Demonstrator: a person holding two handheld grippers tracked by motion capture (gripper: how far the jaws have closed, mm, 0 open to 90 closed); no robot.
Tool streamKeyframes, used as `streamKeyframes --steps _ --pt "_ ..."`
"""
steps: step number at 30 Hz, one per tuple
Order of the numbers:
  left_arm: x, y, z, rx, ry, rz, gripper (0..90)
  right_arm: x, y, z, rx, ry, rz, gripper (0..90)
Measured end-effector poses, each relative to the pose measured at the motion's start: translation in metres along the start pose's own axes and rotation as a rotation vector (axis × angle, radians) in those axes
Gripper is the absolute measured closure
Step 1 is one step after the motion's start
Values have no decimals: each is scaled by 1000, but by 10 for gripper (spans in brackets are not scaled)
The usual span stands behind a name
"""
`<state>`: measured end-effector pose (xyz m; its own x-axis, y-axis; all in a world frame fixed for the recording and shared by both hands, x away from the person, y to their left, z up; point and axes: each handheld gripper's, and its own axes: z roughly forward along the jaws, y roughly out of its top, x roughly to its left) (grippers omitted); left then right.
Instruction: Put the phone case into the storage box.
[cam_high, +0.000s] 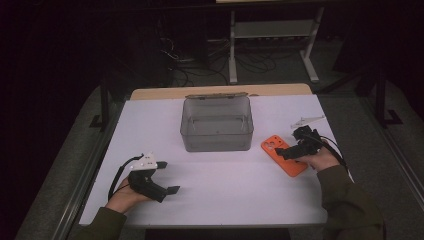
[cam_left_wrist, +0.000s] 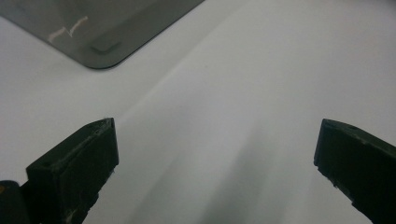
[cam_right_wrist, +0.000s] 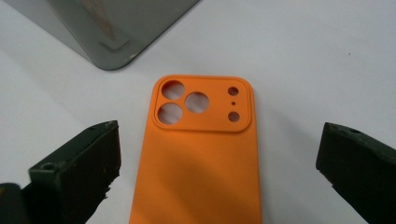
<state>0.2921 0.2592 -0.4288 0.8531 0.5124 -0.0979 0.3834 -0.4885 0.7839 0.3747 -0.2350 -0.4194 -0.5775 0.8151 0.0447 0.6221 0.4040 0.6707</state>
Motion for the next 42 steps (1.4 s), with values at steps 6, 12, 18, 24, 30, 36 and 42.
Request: streamKeyframes --steps 6,12,18,24,30,36,42 --pt "0 0 0 0 0 1 0 1 -2 2 30 14 -4 0" --pt "0 0 0 1 1 1 0 3 -3 3 59 20 -11 0" --pt "0 0 0 0 0 0 0 3 -5 4 96 24 -20 0" --pt "0 0 0 1 0 2 0 4 -6 6 131 33 -20 0" --pt "0 0 0 1 0 1 0 5 -7 9 167 39 -31 0" --pt "0 0 0 2 1 0 0 7 -8 13 204 44 -37 0" --pt "0 0 0 2 0 0 0 10 -9 16 238 48 -42 0"
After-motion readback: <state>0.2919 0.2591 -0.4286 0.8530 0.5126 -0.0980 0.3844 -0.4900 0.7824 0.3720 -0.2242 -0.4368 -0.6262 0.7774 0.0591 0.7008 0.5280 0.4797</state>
